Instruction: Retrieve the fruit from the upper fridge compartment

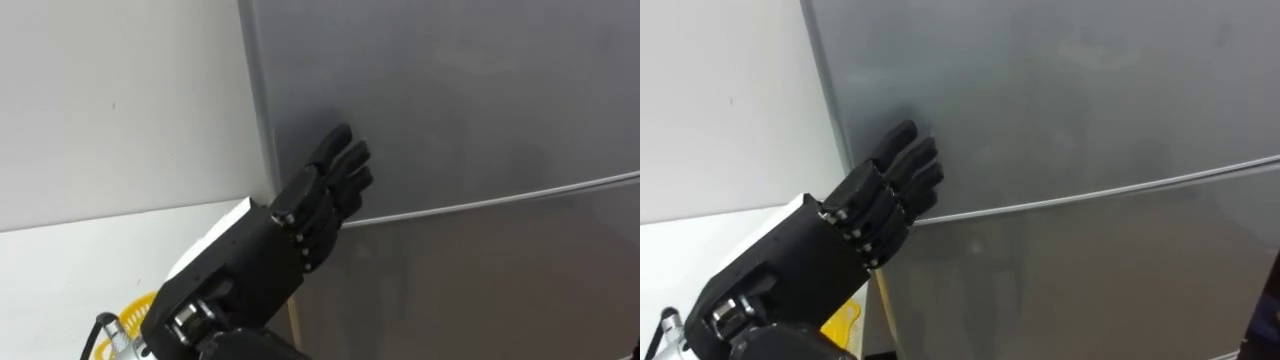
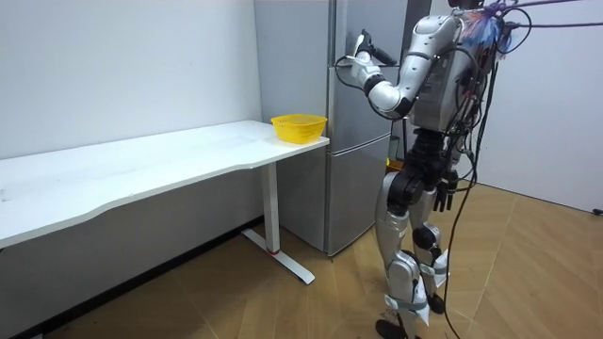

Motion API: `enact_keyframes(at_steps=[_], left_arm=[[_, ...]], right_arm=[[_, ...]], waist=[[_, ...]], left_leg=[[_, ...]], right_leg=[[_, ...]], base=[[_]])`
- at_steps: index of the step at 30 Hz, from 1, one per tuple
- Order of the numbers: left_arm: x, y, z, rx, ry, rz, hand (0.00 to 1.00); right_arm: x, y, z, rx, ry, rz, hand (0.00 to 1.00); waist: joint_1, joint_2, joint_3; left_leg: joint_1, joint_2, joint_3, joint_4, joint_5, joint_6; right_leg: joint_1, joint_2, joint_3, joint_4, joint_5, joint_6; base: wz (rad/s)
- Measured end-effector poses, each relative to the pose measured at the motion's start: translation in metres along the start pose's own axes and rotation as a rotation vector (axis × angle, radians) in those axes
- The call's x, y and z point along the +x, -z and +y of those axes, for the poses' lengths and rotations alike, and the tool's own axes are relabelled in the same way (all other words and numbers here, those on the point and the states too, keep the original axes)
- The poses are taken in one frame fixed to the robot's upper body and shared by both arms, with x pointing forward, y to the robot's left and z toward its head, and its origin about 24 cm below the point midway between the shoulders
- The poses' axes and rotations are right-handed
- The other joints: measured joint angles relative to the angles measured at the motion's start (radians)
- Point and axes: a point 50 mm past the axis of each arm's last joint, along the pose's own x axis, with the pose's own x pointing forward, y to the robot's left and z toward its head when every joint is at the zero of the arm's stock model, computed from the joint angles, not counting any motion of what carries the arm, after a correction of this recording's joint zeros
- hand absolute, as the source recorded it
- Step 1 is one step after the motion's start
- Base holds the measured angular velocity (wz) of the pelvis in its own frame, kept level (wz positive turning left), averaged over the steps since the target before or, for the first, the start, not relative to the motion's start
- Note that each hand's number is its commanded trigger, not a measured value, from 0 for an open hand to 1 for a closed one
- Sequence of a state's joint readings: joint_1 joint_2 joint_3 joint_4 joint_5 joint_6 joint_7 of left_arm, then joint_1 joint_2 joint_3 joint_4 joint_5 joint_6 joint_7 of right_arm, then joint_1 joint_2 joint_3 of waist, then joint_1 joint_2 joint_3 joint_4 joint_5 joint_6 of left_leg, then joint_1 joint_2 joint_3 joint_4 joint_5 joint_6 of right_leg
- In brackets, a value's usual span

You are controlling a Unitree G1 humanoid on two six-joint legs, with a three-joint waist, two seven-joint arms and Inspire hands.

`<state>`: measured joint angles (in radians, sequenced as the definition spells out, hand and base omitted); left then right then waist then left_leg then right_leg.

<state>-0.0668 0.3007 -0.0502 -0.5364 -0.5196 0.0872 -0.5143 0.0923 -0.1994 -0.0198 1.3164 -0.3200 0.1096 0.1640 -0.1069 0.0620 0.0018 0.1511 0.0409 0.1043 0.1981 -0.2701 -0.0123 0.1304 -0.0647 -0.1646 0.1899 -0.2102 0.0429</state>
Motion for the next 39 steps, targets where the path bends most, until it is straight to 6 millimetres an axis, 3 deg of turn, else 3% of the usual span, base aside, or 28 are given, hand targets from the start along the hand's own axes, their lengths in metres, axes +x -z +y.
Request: enact_keyframes(at_steps=[5, 7, 13, 25, 29, 39], left_arm=[[-0.001, -0.022, 0.005, 0.079, -0.029, -0.073, 0.0], [-0.004, -0.036, 0.007, 0.127, -0.062, -0.14, 0.0], [-0.008, -0.051, 0.013, 0.144, -0.111, -0.233, 0.0], [-0.041, -0.097, 0.036, 0.099, -0.324, -0.532, 0.0], [-0.052, -0.1, 0.046, 0.11, -0.454, -0.567, 0.0], [-0.062, -0.086, 0.064, 0.031, -0.666, -0.546, 0.0]], right_arm=[[0.0, 0.005, 0.003, -0.007, -0.004, 0.009, 0.0], [0.001, 0.01, 0.006, -0.022, -0.004, 0.022, 0.0], [0.0, 0.019, 0.009, -0.026, 0.01, 0.029, 0.0], [0.0, 0.032, 0.023, -0.03, 0.03, 0.03, 0.0], [0.0, 0.032, 0.026, -0.041, 0.031, 0.027, 0.0], [0.0, 0.03, 0.026, -0.04, 0.022, 0.017, 0.0]], waist=[[0.005, -0.004, -0.0009], [0.016, -0.008, -0.001], [0.068, -0.029, -0.0073], [0.148, -0.021, -0.0133], [0.158, -0.026, -0.011], [0.159, -0.031, -0.0005]], left_leg=[[-0.005, 0.001, 0.002, 0.0, 0.0, 0.0], [-0.003, 0.001, 0.005, 0.0, 0.0, 0.0], [0.003, 0.002, 0.005, 0.003, 0.0, 0.0], [0.02, 0.001, 0.002, 0.005, 0.0, 0.0], [0.019, 0.001, 0.002, 0.004, 0.0, 0.0], [0.013, 0.001, 0.0, 0.003, 0.0, 0.0]], right_leg=[[-0.005, 0.0, -0.002, 0.001, 0.0, 0.0], [-0.01, 0.0, 0.001, 0.011, 0.0, 0.0], [-0.006, 0.0, 0.003, 0.014, 0.0, 0.0], [0.009, -0.001, -0.003, 0.014, -0.002, 0.0], [0.009, -0.001, -0.002, 0.015, -0.001, 0.0], [0.008, -0.001, -0.002, 0.015, -0.001, 0.0]], base=[[-0.01], [-0.04], [0.0], [0.0], [0.0], [0.0]])
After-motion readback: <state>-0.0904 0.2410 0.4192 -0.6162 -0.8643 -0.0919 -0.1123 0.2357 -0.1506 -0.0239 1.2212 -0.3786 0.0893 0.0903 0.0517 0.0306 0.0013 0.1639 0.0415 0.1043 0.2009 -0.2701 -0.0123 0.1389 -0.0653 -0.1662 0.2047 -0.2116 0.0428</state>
